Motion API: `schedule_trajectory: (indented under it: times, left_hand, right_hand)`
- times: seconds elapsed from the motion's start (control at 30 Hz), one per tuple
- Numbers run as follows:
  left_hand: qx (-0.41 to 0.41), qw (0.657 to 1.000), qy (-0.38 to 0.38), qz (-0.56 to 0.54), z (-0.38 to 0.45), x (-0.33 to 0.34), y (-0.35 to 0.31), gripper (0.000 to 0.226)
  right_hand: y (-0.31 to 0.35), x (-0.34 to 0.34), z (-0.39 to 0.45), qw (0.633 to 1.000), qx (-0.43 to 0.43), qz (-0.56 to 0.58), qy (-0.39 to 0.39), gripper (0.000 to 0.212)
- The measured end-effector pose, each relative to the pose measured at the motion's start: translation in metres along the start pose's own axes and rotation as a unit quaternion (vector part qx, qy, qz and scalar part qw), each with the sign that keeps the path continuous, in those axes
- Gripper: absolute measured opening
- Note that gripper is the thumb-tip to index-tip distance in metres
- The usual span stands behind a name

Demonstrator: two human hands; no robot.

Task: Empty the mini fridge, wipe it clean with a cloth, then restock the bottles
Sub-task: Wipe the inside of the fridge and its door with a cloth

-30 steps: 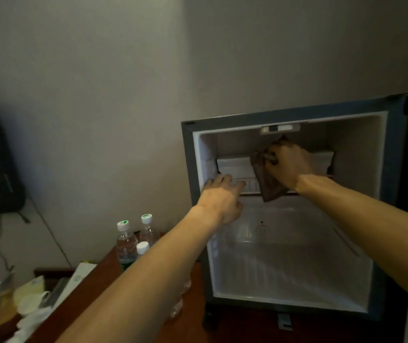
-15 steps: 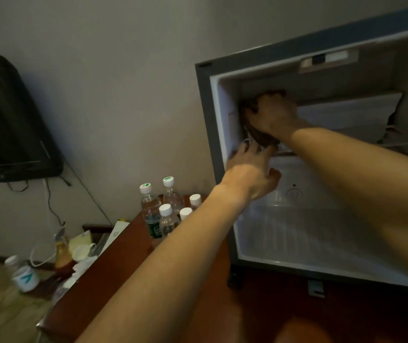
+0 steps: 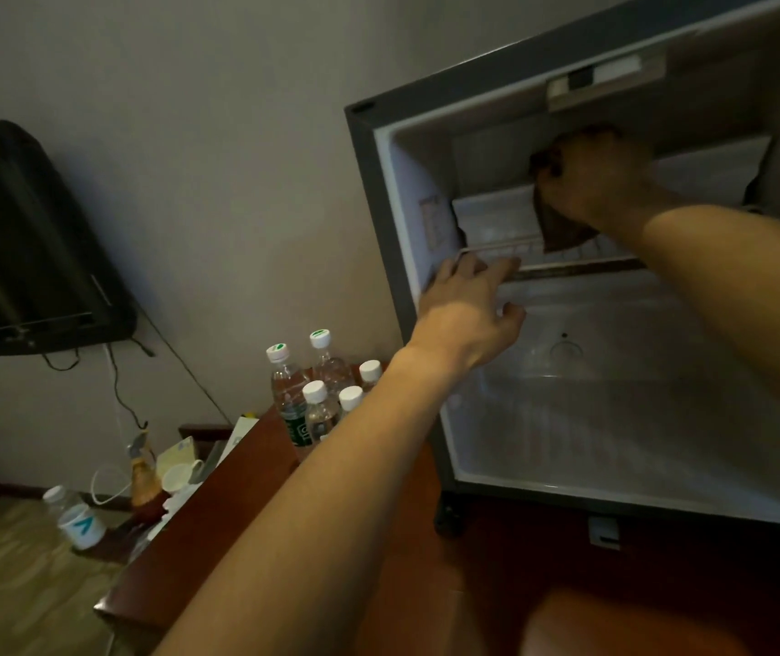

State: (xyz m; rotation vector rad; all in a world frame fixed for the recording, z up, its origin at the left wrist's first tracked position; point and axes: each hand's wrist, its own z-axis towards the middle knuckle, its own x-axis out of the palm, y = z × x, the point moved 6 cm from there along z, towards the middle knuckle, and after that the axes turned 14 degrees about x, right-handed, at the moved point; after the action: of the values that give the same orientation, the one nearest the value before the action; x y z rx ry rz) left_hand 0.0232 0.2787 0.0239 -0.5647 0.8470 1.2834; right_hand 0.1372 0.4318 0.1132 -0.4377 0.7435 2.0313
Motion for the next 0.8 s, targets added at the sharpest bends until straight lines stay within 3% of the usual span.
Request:
schedule_trajectory:
  times: [0.13, 0.23, 0.37, 0.57, 0.8]
  left_hand:
    - [0.014, 1.0, -0.011, 0.012, -0.001, 0.005, 0.001, 0.055]
    - [0.013, 0.999, -0.031, 0.024, 0.0, 0.008, 0.004, 0.055]
    - [0.019, 0.999, -0.029, 0.024, 0.002, 0.008, 0.004, 0.053]
    - [0.036, 0.999, -0.024, 0.007, 0.002, 0.008, 0.006, 0.044]
    - [0.035, 0.999, 0.001, 0.029, 0.003, 0.006, 0.005, 0.056]
  right_hand:
    - [-0.049, -0.015, 0.011, 0.998, 0.044, -0.047, -0.01, 0.041]
    - [-0.047, -0.015, 0.011, 0.997, 0.053, -0.058, -0.002, 0.04]
    - [-0.002, -0.009, -0.005, 0.999, 0.013, -0.028, -0.014, 0.039]
    - [0.104, 0.025, -0.03, 0.997, -0.033, 0.024, 0.065, 0.034]
    - [0.05, 0.011, -0.018, 0.998, -0.04, 0.037, 0.037, 0.035]
